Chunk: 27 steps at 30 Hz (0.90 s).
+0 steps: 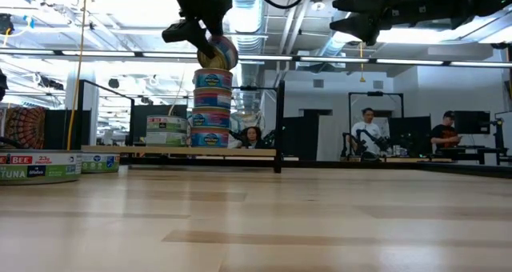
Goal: Stack canned seafood by type on shelf
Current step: Stack the blue pink tuna can on top of the blue pink tuna cans on the shelf
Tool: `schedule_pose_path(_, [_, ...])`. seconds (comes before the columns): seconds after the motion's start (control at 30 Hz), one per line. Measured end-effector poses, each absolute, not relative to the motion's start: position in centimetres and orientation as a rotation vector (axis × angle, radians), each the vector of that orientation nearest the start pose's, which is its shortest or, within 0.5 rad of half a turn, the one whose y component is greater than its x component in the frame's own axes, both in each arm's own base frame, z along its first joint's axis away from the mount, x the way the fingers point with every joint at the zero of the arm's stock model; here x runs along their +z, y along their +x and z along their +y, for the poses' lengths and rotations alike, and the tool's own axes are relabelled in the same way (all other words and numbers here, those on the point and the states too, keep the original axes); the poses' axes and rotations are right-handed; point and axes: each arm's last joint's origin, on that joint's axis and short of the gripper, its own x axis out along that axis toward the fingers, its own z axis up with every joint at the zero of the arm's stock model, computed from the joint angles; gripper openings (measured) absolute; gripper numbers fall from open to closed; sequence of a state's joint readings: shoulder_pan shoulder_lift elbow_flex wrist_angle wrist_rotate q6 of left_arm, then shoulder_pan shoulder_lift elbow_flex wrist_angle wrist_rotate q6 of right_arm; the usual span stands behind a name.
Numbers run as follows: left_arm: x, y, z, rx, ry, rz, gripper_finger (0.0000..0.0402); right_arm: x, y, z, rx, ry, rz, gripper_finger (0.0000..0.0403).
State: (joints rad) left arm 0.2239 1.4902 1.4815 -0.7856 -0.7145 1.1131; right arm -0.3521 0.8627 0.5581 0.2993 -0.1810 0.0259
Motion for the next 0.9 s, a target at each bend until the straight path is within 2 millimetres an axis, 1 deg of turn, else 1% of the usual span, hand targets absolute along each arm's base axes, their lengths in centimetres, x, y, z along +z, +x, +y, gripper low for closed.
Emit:
schedule_pose_path(0.27, [36.06,29.28,9.44,0.372,1.156,1.241,0.0192,28.73,18.73,-5.89,-0.15,0.019,0.003,0.0331])
schedule_pose_path(0.57, [36.07,29.25,9.51,0.367,1.067,1.189,0.0196,28.73,18.72,-5.9,-0.151,0.016,0.004,0.0331])
schedule_pose_path(0.7, [35.77,29.28,9.38,0.331,1.066,1.195,0.0223,28.73,18.72,-5.91,-0.151,0.016,0.004,0.0331])
schedule_pose_path(0.9, [35.78,29.31,9.28,0.338,1.057,1.191,0.0271,28.72,18.72,-5.91,-0.151,0.013,0.004,0.0331])
